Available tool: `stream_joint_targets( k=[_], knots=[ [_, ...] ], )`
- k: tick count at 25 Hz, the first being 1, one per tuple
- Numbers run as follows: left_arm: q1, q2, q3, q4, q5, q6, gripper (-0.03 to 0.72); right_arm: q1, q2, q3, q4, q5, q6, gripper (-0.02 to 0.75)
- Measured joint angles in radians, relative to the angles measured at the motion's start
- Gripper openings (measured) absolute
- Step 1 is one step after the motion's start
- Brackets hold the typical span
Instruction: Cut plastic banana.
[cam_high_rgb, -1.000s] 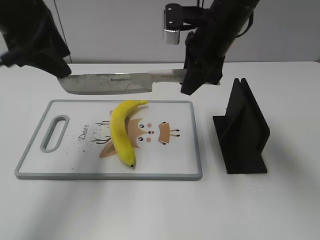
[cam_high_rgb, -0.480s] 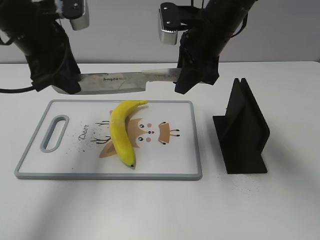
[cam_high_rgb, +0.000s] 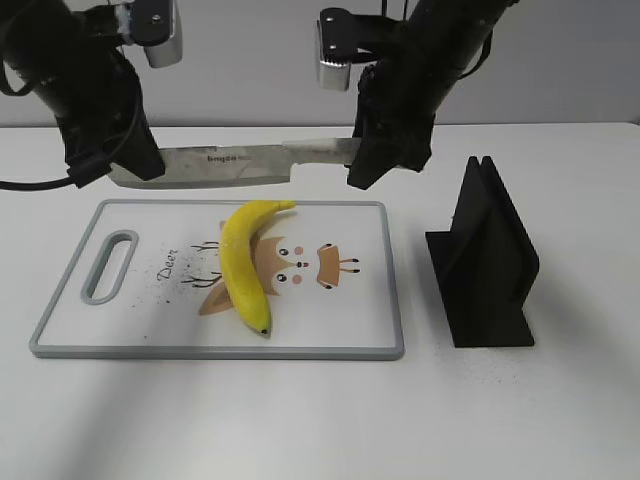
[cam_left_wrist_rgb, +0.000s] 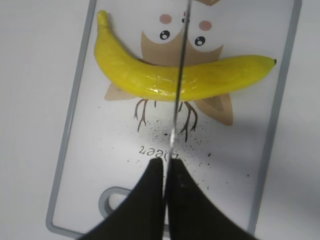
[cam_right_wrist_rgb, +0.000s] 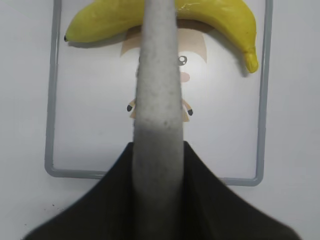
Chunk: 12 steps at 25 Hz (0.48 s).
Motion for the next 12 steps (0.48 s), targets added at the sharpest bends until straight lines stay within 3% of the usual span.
stream_joint_targets(
  k=[12],
  knots=[
    [-0.008,0.076,0.000,0.006,-0.018,-0.030,-0.011,0.036,0.057,-0.004,-0.148,0.018,0.233,0.194]
  ],
)
